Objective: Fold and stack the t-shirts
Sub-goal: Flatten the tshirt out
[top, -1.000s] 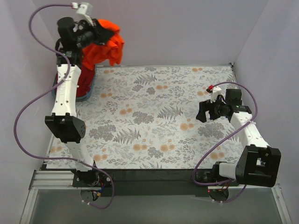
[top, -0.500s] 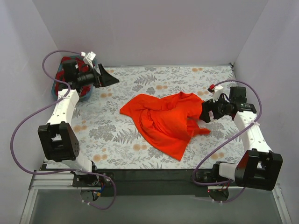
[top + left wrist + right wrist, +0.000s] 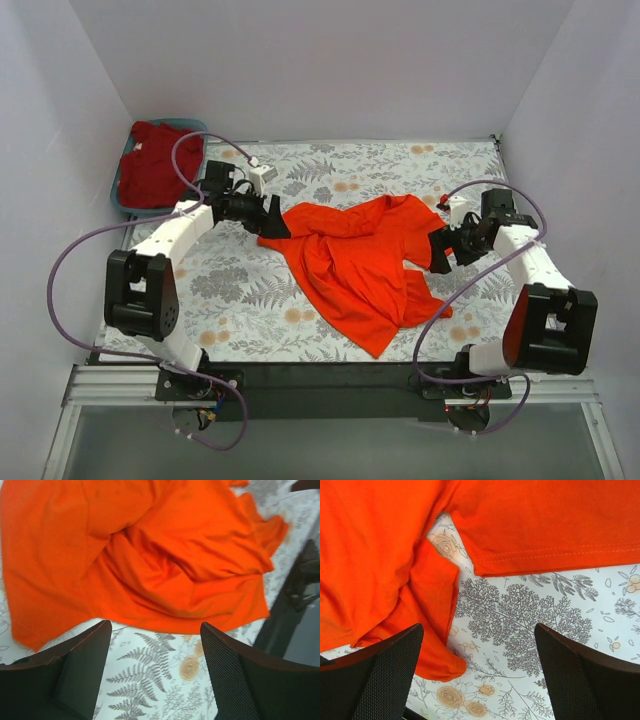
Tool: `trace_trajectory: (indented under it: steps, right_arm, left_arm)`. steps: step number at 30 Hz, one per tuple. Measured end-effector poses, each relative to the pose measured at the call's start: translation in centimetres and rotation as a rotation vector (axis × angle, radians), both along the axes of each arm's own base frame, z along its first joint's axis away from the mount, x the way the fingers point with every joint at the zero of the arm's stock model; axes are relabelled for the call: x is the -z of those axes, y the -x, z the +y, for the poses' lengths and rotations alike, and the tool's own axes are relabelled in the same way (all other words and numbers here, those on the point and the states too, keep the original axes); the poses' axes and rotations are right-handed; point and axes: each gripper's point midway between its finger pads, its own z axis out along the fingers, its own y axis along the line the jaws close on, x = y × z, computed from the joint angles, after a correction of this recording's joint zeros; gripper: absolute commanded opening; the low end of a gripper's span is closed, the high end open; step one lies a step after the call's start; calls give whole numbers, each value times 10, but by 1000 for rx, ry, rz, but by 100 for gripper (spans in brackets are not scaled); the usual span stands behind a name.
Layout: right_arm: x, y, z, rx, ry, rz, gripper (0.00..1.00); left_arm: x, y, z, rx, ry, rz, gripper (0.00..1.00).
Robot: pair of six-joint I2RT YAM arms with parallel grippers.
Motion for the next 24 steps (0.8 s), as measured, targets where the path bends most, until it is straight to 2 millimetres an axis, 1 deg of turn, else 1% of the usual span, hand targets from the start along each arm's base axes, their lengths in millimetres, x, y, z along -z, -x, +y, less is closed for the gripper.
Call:
trace_trajectory:
  steps: [3, 4, 7, 9, 11, 12, 13, 15, 16, 17, 19, 23, 24]
  right_arm:
    - [17, 1, -3, 25, 6, 78, 93]
    - [22, 0, -4, 32, 5, 101, 91]
    - [35, -6, -4, 58, -4, 164, 89]
    - [41, -6, -3, 68, -9, 192, 89]
    - [43, -3, -2, 67, -2, 208, 89]
    - [44, -3, -2, 65, 3, 211, 90]
    - [44, -2, -2, 62, 9, 212, 90]
    - [50, 4, -1, 55, 20, 226, 90]
    - [54, 10, -1, 52, 25, 244, 91]
    - [58, 16, 0, 49, 28, 261, 90]
    - [63, 27, -1, 46, 37, 295, 90]
    - [64, 30, -1, 34, 44, 303, 89]
    - [64, 30, -1, 30, 48, 302, 88]
  left_arm:
    - [31, -14, 2, -30, -99, 25, 76]
    - [44, -21, 4, -42, -140, 35, 76]
    - [77, -49, 9, -80, -256, 42, 76]
    - [92, -67, 14, -109, -320, 37, 76]
    - [105, -86, 20, -136, -382, 26, 73]
    - [108, -93, 23, -146, -404, 22, 71]
    - [112, -99, 26, -156, -427, 16, 67]
    - [119, -104, 32, -168, -470, 14, 57]
    - [123, -103, 36, -171, -490, 19, 48]
    - [126, -102, 39, -174, -509, 26, 45]
    - [129, -102, 44, -173, -537, 24, 38]
    - [131, -97, 51, -173, -567, 14, 34]
    - [132, -93, 53, -172, -574, 14, 26]
